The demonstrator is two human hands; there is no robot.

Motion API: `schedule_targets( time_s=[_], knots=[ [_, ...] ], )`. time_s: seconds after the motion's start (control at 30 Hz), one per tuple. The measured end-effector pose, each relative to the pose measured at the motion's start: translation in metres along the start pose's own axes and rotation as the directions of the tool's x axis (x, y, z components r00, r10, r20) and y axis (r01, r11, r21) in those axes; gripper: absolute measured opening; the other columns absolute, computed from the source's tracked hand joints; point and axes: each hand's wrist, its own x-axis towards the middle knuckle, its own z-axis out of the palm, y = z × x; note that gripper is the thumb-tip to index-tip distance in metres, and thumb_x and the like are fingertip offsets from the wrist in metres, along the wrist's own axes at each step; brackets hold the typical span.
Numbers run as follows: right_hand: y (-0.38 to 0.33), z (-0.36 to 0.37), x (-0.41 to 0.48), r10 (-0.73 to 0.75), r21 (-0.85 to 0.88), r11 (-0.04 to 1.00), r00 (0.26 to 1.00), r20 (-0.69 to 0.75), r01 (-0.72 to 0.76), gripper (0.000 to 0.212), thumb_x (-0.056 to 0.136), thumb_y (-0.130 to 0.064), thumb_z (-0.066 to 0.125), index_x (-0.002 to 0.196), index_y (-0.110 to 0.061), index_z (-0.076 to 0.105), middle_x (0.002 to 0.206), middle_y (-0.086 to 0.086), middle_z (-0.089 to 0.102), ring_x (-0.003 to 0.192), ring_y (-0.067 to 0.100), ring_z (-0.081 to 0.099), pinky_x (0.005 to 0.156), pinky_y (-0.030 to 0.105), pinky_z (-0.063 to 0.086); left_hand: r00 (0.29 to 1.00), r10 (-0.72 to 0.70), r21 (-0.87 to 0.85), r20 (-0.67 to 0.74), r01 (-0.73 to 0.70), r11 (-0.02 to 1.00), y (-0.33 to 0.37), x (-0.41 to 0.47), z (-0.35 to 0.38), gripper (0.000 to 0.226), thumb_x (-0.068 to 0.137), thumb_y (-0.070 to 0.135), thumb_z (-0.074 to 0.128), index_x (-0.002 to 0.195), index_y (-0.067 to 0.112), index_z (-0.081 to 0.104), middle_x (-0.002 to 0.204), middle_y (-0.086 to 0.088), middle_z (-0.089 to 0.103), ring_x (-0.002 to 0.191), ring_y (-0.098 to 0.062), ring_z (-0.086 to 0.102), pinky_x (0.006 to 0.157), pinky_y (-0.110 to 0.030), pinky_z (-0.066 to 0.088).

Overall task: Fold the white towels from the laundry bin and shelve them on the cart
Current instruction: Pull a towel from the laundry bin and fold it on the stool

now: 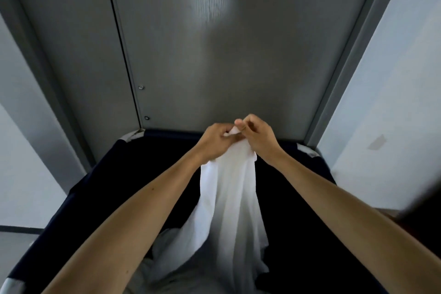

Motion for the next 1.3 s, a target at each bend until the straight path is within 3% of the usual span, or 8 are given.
schedule_targets(
  time_s=[0.1,0.37,0.5,0.6,0.77,1.0,1.17,1.3],
  knots=[
    [0.014,0.007,-0.007,0.047,0.176,0.983,0.999,-0.009,-0.045,0.022,0.091,-0.024,0.059,0.072,-0.018,0.050,0.067,-0.006,0.050,0.059,-0.002,0.044,0.058,0.019,0.037,0.989,0.026,-0.158,-0.147,-0.049,0.986,0.009,0.001,0.002,0.023,0.090,0.026,0.061,0.068,0.019,0.064,0.060,0.009,0.054,0.050,0.000,0.048,0.050,-0.021,0.039],
    [0.081,-0.017,-0.022,0.419,-0.158,0.908,0.857,0.300,-0.388,0.026,0.081,-0.027,0.072,0.104,-0.015,0.067,0.104,0.007,0.070,0.092,0.019,0.067,0.086,0.034,0.054,0.689,-0.391,-0.726,-0.610,-0.288,0.625,0.017,0.029,-0.068,0.027,0.093,0.021,0.059,0.067,0.014,0.056,0.063,0.001,0.057,0.054,-0.007,0.056,0.056,-0.020,0.050],
    [0.070,-0.042,0.010,0.315,-0.265,0.921,0.947,0.069,-0.287,0.027,0.078,-0.021,0.074,0.103,-0.012,0.067,0.100,0.008,0.069,0.094,0.025,0.064,0.082,0.036,0.053,0.821,-0.224,-0.309,-0.526,0.061,0.949,-0.026,0.014,-0.072,0.009,0.085,0.022,0.069,0.093,0.019,0.066,0.073,0.006,0.059,0.062,-0.007,0.051,0.055,-0.014,0.042],
    [0.024,-0.028,0.027,0.132,-0.454,0.891,0.959,0.249,-0.004,0.010,0.080,-0.010,0.063,0.086,-0.016,0.058,0.087,0.001,0.060,0.084,0.019,0.056,0.064,0.028,0.040,0.960,-0.132,-0.110,-0.246,0.108,0.988,-0.048,0.005,-0.040,0.053,0.077,0.020,0.077,0.126,0.019,0.057,0.115,0.004,0.061,0.102,-0.005,0.055,0.079,-0.011,0.040],
    [-0.015,0.000,0.025,-0.048,-0.333,0.914,0.875,0.481,0.233,0.019,0.078,0.001,0.053,0.090,-0.012,0.060,0.084,-0.009,0.061,0.076,0.001,0.054,0.065,0.009,0.039,0.979,-0.177,0.048,0.099,0.174,0.984,-0.026,-0.011,0.001,0.007,0.085,0.024,0.068,0.083,0.026,0.061,0.070,0.013,0.057,0.068,-0.004,0.054,0.053,-0.012,0.039],
    [0.044,-0.011,0.005,0.179,-0.136,0.981,0.920,0.348,-0.140,0.007,0.086,-0.014,0.065,0.090,-0.009,0.063,0.083,0.001,0.059,0.076,0.010,0.054,0.071,0.027,0.044,0.944,-0.123,-0.435,-0.305,-0.024,0.900,0.001,-0.001,-0.014,0.030,0.091,-0.005,0.047,0.076,0.017,0.062,0.073,0.006,0.060,0.069,-0.003,0.056,0.058,-0.014,0.047],
    [0.068,-0.008,0.001,0.282,-0.260,0.942,0.918,0.280,-0.210,0.028,0.093,-0.026,0.055,0.066,-0.019,0.060,0.068,-0.007,0.056,0.065,0.004,0.049,0.062,0.020,0.039,0.977,-0.091,-0.751,-0.194,-0.088,0.655,0.031,0.002,-0.031,0.024,0.099,0.014,0.040,0.083,0.013,0.059,0.068,0.003,0.067,0.066,-0.011,0.065,0.057,-0.023,0.053],
    [0.090,-0.011,0.002,0.337,-0.208,0.929,0.931,0.141,-0.305,0.028,0.097,-0.020,0.045,0.093,0.001,0.063,0.088,0.008,0.060,0.084,0.018,0.052,0.071,0.027,0.038,0.966,-0.152,-0.843,-0.207,-0.097,0.529,0.028,0.006,-0.059,0.029,0.100,0.028,0.039,0.092,0.010,0.060,0.075,-0.001,0.070,0.074,-0.013,0.068,0.066,-0.026,0.055]
  ],
)
